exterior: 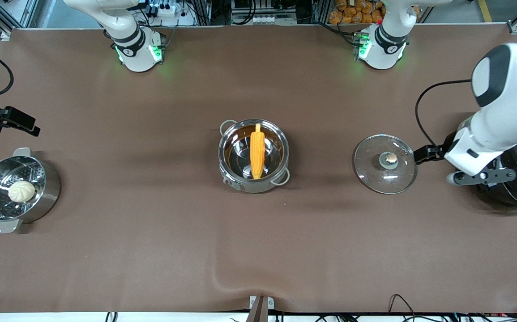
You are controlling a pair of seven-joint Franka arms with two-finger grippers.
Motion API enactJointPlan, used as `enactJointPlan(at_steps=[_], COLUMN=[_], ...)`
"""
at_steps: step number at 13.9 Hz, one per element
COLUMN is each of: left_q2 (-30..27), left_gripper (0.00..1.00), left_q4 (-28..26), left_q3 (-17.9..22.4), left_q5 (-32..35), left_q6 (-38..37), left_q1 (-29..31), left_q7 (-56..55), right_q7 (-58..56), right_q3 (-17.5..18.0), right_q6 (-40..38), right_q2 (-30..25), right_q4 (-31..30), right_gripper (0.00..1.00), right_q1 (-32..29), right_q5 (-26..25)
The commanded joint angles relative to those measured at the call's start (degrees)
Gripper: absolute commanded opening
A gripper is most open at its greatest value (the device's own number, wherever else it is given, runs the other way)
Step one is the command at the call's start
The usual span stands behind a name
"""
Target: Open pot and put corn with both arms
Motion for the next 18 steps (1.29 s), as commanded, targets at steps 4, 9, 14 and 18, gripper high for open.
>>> enactJointPlan(at_steps=[4, 9, 14, 18], left_q2=[-1.7, -4.3, -5.8, -7.5], left_gripper=[1.0, 1.0, 1.0, 1.0], left_q4=[7.9, 7.9, 8.0, 8.0], left_q3=[0.1, 0.5, -0.1, 0.4], left_q5=[-0.1, -0.2, -0.4, -1.5], left_q6=[-8.5, -11.4, -13.4, -14.6], left_q1=[0.8, 0.7, 1.7, 2.7], left_q7=[0.6, 0.6, 1.2, 3.4], right_q7=[0.2, 0.3, 0.4, 0.4], right_q3=[0.3, 0.5, 0.5, 0.5], right_q6=[-1.6, -1.0, -1.3, -1.0], right_q2=[-0.3, -0.4, -0.5, -0.4], right_q4=[1.1, 1.2, 2.4, 2.4], right_gripper=[1.0, 1.0, 1.0, 1.0], right_q1=[0.2, 0.2, 0.2, 0.3], right_q5=[0.8, 0.9, 0.9, 1.0])
